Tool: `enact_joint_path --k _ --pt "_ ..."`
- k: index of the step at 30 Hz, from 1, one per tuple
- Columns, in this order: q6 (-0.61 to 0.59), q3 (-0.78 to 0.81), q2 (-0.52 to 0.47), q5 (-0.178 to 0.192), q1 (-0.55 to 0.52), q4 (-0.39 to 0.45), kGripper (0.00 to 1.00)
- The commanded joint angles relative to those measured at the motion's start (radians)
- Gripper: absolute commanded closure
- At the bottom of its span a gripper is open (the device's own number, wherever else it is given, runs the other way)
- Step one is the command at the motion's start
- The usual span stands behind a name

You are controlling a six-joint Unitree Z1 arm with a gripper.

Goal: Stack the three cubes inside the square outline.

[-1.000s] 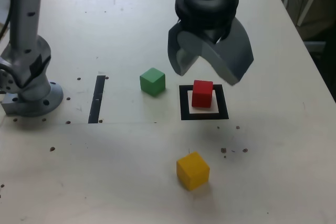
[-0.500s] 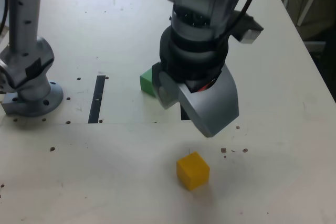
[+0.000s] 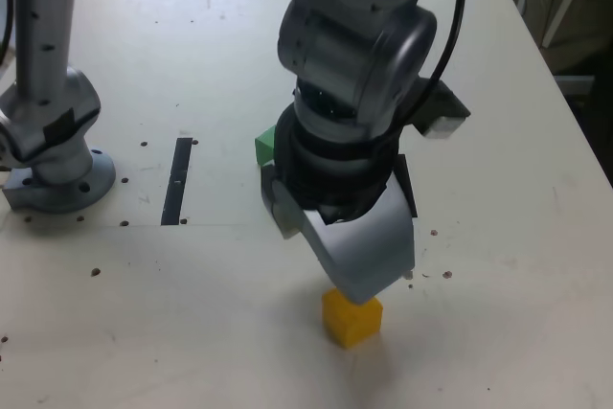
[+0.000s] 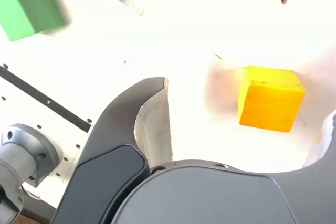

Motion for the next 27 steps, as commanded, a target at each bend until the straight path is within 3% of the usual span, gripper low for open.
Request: enact_joint_path --k 1,17,23,27 --pt "-0.003 -0.005 0.014 -0.005 -0.009 -0.007 0.01" --pt "-0.01 -0.018 0.11 -0.039 -0.021 -0.063 0.07" --pt "-0.017 -0.025 0.129 -0.047 -0.021 -0.067 0.16" --pt "-0.034 -0.033 0.142 -0.046 -0.023 -0.068 0.27"
